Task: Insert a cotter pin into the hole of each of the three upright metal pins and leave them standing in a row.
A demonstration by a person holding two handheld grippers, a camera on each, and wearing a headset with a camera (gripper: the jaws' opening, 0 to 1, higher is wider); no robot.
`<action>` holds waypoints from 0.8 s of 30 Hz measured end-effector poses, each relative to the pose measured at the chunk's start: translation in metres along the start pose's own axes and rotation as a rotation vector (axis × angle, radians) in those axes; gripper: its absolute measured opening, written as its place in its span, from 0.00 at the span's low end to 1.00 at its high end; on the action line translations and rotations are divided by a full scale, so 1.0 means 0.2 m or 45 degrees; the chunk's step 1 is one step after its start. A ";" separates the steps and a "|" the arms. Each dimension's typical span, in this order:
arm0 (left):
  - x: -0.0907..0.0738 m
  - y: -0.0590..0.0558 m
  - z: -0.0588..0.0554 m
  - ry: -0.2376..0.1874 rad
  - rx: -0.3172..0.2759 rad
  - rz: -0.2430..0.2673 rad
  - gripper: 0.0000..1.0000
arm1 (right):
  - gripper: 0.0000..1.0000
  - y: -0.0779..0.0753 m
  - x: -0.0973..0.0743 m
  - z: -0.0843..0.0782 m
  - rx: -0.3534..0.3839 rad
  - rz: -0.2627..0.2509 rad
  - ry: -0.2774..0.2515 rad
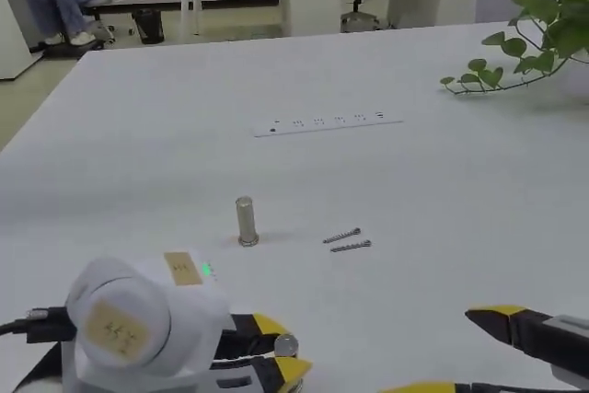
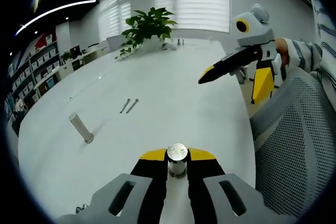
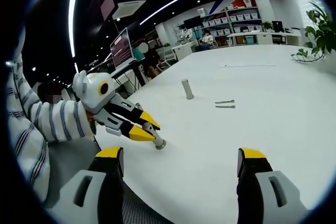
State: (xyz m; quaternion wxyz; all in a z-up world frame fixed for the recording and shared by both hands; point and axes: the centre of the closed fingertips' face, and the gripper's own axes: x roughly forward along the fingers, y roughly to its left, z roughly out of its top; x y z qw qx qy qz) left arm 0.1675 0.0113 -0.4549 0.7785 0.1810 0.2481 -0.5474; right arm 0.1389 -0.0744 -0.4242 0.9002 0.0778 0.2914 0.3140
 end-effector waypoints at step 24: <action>-0.13 0.00 0.04 -0.104 -0.101 -0.024 0.39 | 0.88 0.02 0.00 0.00 -0.045 0.006 0.035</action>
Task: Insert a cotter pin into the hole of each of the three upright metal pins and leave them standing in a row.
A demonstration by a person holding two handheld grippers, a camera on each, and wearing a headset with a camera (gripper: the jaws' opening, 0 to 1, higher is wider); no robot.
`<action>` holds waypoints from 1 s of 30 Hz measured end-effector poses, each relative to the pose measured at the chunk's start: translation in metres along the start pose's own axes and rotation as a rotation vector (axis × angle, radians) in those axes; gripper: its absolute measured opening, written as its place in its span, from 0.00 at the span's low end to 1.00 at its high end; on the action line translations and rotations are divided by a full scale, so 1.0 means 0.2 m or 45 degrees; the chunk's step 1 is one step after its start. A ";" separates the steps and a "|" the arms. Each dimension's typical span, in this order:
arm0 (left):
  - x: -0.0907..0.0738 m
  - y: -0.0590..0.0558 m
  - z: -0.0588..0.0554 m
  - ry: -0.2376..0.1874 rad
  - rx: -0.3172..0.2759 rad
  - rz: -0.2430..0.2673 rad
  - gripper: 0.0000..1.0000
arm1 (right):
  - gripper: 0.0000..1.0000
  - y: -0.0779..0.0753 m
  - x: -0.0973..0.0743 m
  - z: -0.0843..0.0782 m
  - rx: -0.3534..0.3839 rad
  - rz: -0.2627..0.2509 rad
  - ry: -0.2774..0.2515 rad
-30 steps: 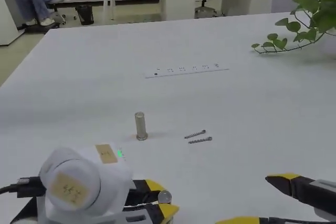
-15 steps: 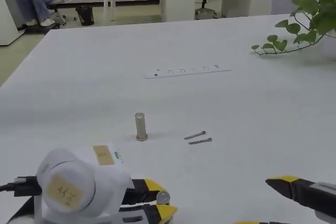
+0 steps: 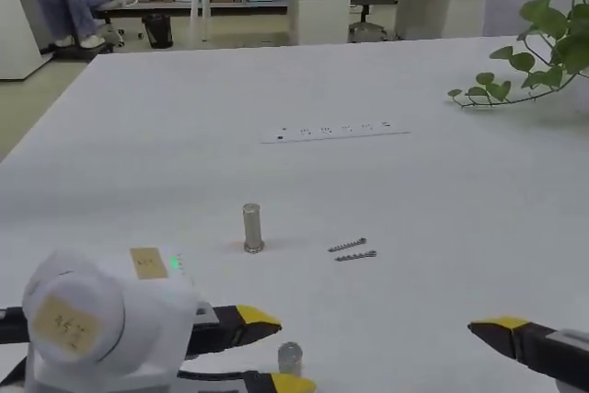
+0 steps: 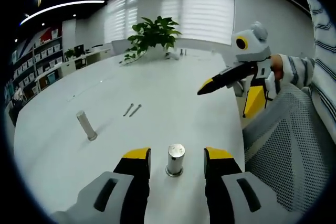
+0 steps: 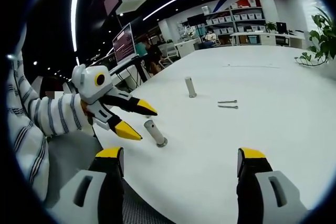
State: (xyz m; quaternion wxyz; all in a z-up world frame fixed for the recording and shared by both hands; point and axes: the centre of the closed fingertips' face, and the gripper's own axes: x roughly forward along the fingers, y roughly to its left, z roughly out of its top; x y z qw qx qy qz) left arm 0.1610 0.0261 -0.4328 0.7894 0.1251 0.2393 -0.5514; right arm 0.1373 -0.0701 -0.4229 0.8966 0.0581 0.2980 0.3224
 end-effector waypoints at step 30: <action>-0.37 -0.12 -0.04 -0.112 -0.230 0.086 0.99 | 0.82 -0.08 -0.02 0.05 -0.095 0.010 0.086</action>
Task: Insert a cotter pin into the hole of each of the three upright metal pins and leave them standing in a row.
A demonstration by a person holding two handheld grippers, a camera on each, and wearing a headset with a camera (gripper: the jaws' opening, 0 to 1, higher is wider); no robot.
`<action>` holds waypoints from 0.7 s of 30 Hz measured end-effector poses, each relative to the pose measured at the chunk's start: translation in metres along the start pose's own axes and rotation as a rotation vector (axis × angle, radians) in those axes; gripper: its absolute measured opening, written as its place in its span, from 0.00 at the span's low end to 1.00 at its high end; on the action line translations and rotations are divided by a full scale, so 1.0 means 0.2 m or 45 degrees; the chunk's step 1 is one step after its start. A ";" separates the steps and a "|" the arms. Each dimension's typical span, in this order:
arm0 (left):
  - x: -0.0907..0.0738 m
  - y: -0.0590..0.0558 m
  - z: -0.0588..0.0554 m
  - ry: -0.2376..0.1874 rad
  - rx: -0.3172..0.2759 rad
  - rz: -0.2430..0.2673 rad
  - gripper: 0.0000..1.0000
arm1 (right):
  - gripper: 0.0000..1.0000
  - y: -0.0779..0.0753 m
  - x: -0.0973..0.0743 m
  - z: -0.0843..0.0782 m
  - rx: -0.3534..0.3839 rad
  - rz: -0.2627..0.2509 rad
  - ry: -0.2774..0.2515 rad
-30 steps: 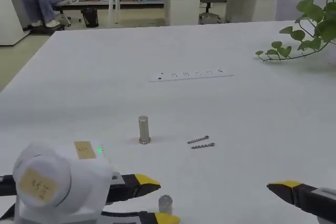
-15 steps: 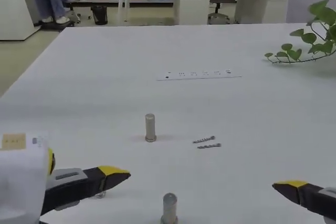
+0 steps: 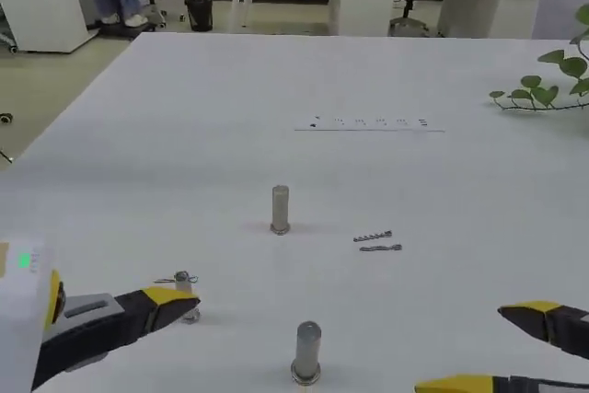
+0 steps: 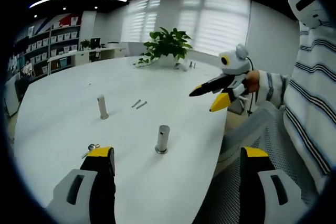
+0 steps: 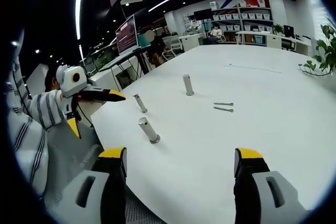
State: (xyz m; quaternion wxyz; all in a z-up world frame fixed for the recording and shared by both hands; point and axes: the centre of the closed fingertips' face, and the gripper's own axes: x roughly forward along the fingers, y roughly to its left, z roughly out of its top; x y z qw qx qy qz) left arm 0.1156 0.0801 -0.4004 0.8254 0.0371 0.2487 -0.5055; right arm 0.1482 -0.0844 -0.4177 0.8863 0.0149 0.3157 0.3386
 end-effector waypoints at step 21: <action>-0.08 0.05 -0.01 -0.008 -0.045 0.144 0.99 | 0.65 -0.14 0.04 0.19 -0.274 0.056 0.123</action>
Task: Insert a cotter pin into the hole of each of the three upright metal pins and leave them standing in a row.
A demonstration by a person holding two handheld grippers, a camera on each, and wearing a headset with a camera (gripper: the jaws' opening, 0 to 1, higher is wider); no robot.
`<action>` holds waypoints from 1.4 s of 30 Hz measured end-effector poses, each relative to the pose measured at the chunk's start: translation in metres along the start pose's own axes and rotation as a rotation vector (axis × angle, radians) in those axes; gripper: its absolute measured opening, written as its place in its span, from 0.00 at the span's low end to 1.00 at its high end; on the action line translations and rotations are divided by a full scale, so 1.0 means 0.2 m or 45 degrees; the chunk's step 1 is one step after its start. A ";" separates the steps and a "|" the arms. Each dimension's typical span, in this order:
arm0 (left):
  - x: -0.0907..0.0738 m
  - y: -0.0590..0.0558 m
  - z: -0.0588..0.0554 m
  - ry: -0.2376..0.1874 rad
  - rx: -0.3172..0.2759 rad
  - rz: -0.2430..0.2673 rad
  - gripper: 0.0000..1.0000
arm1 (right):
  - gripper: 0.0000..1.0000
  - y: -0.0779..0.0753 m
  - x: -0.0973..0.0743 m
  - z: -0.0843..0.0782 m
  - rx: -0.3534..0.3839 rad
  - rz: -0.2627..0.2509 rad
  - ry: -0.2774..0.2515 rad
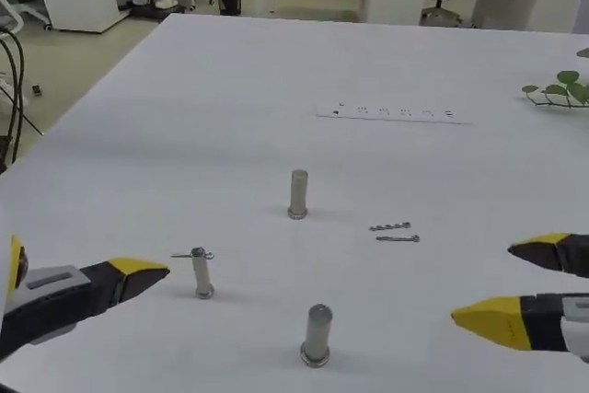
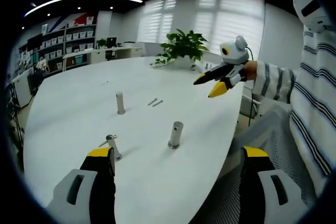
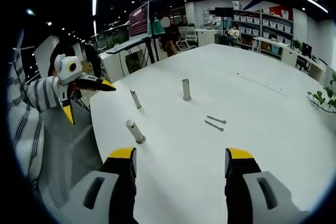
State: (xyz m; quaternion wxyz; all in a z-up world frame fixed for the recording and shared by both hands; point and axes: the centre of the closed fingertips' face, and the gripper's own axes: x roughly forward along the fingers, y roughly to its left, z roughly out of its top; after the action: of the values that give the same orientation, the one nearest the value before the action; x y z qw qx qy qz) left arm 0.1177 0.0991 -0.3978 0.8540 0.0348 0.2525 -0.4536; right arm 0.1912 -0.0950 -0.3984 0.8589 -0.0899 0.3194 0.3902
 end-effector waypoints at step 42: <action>0.02 -0.02 0.06 -0.077 -0.122 0.033 0.98 | 0.23 -0.30 0.39 0.06 -0.625 0.240 0.471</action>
State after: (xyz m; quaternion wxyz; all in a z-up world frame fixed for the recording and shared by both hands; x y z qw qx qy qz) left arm 0.1210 0.0904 -0.3885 0.8677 -0.0166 0.2474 -0.4309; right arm 0.2793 -0.0823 -0.4427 0.6991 -0.3338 0.3732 0.5104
